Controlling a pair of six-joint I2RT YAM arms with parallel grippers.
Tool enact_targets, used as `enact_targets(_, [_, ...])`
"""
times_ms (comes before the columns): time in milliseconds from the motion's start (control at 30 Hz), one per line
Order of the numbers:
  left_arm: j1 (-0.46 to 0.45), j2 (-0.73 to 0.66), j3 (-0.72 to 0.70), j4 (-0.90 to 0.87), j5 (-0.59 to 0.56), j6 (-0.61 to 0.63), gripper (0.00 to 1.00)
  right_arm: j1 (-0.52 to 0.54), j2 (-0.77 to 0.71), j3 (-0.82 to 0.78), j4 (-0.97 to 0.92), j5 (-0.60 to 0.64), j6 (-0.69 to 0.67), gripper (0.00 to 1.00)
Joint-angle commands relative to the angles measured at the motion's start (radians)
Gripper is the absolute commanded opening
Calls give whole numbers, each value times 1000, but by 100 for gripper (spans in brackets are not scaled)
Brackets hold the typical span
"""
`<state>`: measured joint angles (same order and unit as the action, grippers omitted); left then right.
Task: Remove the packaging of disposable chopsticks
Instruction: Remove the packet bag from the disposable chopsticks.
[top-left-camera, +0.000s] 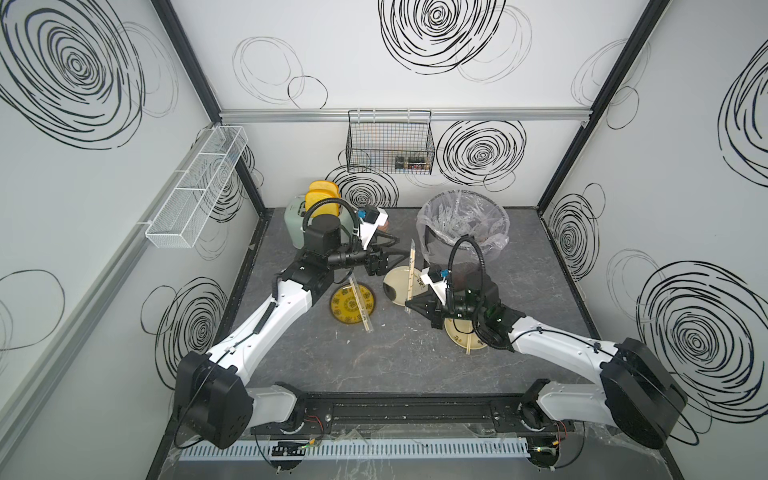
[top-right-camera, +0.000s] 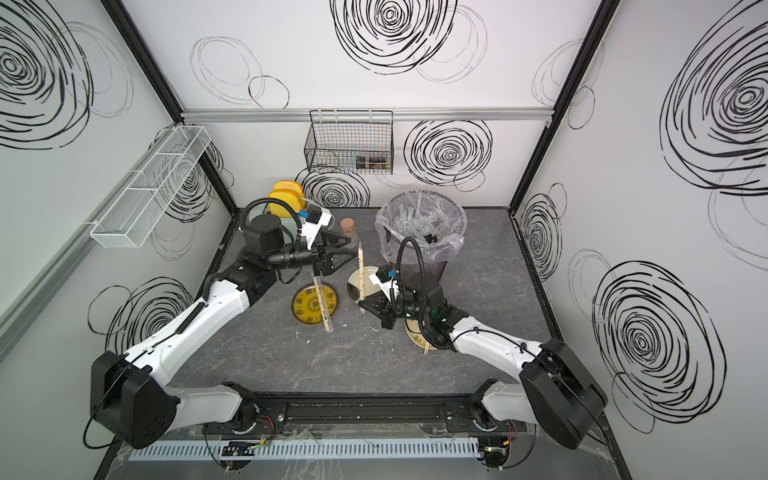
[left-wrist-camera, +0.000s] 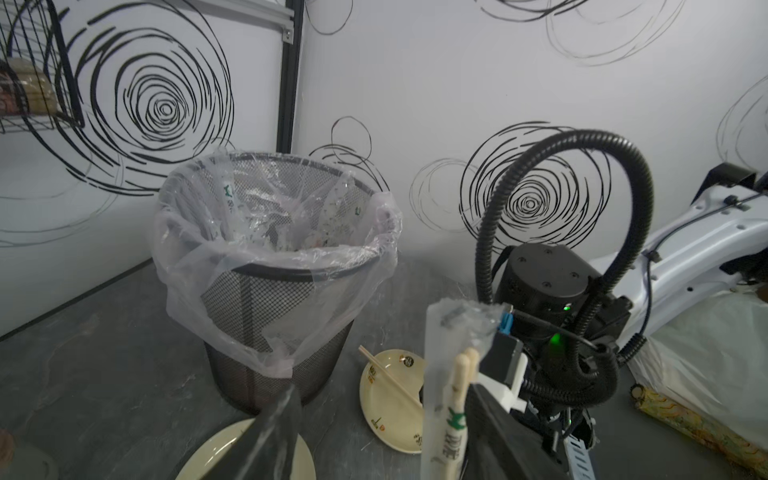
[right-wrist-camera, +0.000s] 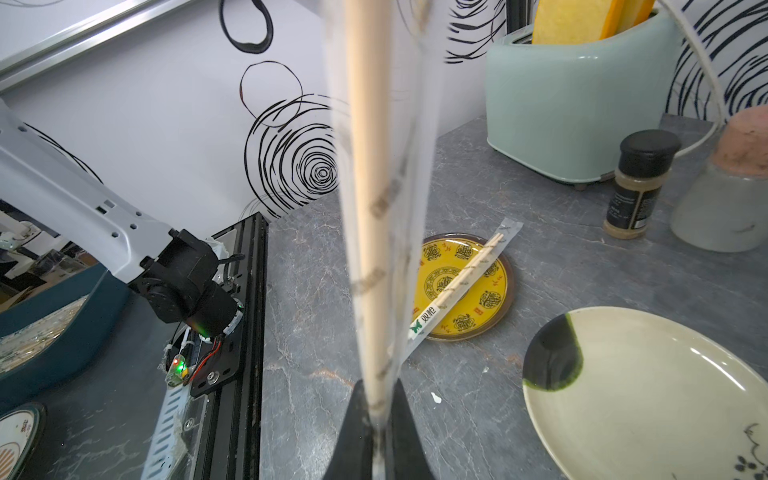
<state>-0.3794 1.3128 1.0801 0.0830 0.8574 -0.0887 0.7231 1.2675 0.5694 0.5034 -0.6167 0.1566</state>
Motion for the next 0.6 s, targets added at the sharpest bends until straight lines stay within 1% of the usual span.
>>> enact_targets(0, [9, -9, -43, -2, 13, 74, 67, 11, 5, 7, 52, 5, -9, 0])
enact_targets(67, [16, -3, -71, 53, 67, 27, 68, 16, 12, 7, 55, 5, -14, 0])
enact_targets(133, [16, 16, -67, 70, 110, 7, 69, 23, 21, 7, 55, 10, -15, 0])
enact_targets(233, [14, 27, -58, 39, 109, 22, 68, 32, 35, 18, 45, 12, -24, 0])
enact_targets(400, [6, 26, -66, 32, 110, 28, 69, 46, 52, 15, 56, 5, -24, 0])
enact_targets(567, [-4, 33, -65, 33, 124, 22, 67, 51, 61, 23, 51, 0, -24, 0])
